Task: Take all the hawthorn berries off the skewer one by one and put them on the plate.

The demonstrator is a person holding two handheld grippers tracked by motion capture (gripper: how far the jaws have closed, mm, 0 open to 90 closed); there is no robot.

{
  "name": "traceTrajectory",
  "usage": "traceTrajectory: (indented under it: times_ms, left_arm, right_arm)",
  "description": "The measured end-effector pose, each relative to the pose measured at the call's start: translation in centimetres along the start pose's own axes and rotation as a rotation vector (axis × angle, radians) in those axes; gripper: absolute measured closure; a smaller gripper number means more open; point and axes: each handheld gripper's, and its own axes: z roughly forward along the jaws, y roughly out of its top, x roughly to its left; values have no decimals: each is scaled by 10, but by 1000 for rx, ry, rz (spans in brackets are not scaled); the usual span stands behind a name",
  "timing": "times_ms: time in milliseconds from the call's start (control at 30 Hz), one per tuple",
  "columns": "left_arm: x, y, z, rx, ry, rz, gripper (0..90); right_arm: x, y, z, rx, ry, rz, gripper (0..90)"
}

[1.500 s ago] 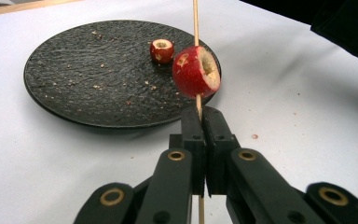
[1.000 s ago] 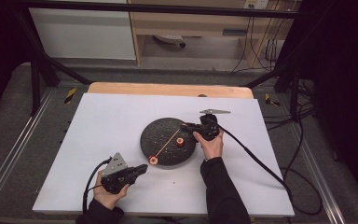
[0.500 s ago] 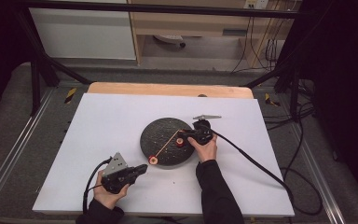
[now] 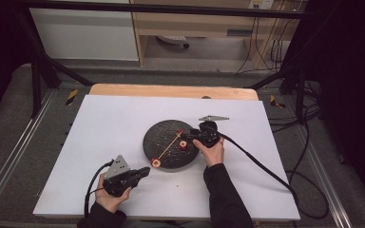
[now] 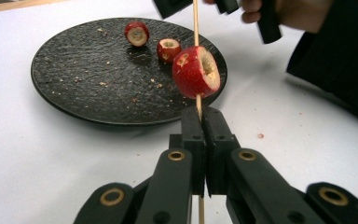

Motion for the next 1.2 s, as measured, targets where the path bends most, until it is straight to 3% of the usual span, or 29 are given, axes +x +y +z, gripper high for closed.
traceTrajectory:
  times_ms: [267,467,700,1200]
  left_arm:
    - [0,0,0,-1,6,-3,882]
    - [0,0,0,0,9,-2,882]
    - [-2,0,2,4,8,5,881]
    - [-9,1,7,13,1,24,882]
  right_arm:
    - [23,-2,-27,-14,65,-58,152]
    - [39,-11,-41,-6,102,-95,62]
    - [53,-28,-46,14,131,-101,33]
    - [70,-47,-39,-3,234,-44,70]
